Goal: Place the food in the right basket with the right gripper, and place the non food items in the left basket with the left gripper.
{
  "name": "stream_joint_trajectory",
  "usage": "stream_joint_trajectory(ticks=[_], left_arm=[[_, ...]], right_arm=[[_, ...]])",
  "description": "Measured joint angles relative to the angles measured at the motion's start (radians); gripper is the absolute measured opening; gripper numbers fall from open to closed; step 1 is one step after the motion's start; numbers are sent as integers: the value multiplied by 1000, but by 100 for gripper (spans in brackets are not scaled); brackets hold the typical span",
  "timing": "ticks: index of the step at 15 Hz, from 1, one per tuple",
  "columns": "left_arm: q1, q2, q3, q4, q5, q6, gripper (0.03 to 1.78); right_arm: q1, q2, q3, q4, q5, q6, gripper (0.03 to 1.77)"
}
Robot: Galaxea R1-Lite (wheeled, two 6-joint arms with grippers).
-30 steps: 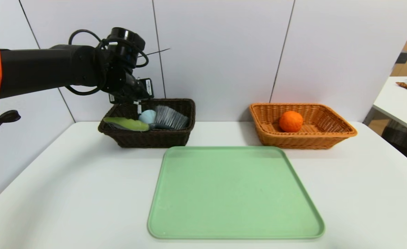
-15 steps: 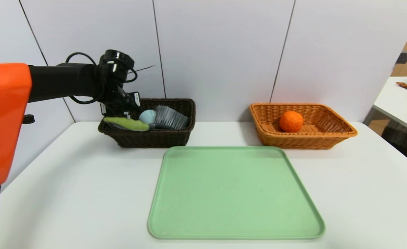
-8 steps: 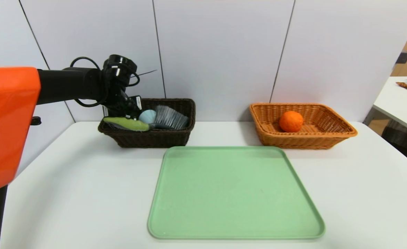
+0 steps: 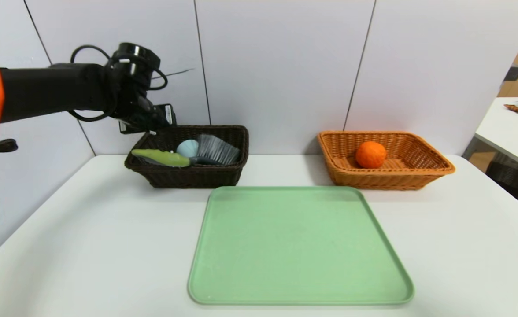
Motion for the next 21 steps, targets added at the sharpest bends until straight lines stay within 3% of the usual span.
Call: stream_joint_trajectory(ticks=[4,6,8,11,13,16,21], left_arm=[[-32,-254,60,69,-113,111,149],[-41,-423,165,107,-189,191,154],[-44,-600,323,121,-221,296,158],[-39,-848,554,131,-141,451,162],[11,-972,667,133,-77,506,164],[127,-1123,782,134,-58,519,166],[170,-1428,1010,147,-41,520,167]], right_arm=[[3,-4,-4,3,4,-69,170],[6,-3,-5,3,13,-123,170],[16,1,5,3,19,-185,170],[38,9,29,3,40,-208,170],[36,13,32,1,46,-205,170],[16,9,29,-2,47,-206,170],[-18,-100,62,-1,35,-201,170]])
